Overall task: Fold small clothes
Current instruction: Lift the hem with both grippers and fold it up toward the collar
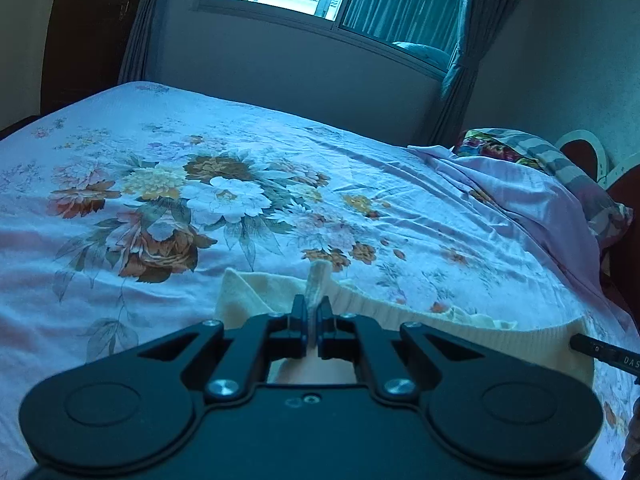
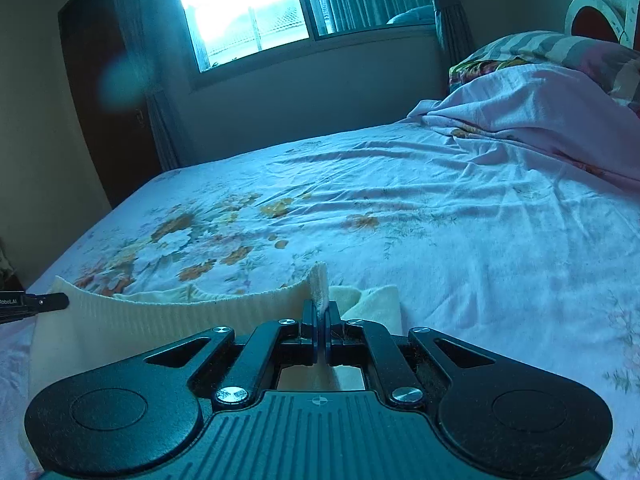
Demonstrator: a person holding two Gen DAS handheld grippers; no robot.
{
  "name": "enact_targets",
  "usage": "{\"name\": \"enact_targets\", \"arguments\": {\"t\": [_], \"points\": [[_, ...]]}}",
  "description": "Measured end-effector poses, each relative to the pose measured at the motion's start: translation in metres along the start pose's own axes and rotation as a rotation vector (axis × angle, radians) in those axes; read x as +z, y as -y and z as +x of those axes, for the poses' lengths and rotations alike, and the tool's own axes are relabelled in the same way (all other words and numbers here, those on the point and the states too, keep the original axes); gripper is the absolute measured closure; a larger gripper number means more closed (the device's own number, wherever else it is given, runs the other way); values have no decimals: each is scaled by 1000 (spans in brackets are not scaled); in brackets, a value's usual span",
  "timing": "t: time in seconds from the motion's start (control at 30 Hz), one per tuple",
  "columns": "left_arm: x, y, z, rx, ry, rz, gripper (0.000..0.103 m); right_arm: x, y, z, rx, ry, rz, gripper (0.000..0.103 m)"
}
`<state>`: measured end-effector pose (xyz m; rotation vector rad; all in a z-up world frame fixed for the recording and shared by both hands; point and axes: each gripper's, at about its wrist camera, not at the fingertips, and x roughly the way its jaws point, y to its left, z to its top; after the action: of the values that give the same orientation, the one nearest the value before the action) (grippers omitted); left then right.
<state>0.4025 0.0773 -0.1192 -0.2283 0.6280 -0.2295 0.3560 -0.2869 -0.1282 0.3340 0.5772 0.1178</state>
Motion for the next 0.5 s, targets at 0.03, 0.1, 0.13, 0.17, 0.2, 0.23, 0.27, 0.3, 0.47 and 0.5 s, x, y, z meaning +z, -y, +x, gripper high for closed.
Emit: {"name": "enact_targets", "arguments": {"t": [0.03, 0.1, 0.13, 0.17, 0.2, 0.23, 0.27, 0.3, 0.47, 0.5], "points": [[2, -1, 9, 3, -1, -5, 100, 2, 3, 12, -12, -4, -1, 101], [6, 0, 29, 16, -3, 2, 100, 5, 7, 35, -32, -16, -1, 101], [7, 0, 38, 24, -9, 6, 100, 5, 10, 48, -46, -23, -7, 101], [7, 0, 48, 33, -15, 7, 100, 4, 13, 59, -56, -33, -13, 101], [5, -2, 59, 43, -31, 7, 100, 3, 15, 70, -68, -46, -17, 101], [4, -3, 67, 53, -43, 3, 100, 0, 18, 80, -80, -58, -21, 101], [1, -6, 75, 60, -58, -6, 100, -2, 20, 88, -91, -65, -27, 101], [-2, -7, 83, 74, -75, -1, 100, -5, 22, 96, -103, -76, -33, 101], [-16, -15, 110, 127, -149, 21, 93, -25, 25, 126, -173, -129, -89, 100], [-15, -14, 109, 136, -150, 23, 89, -25, 26, 127, -177, -126, -87, 100]]}}
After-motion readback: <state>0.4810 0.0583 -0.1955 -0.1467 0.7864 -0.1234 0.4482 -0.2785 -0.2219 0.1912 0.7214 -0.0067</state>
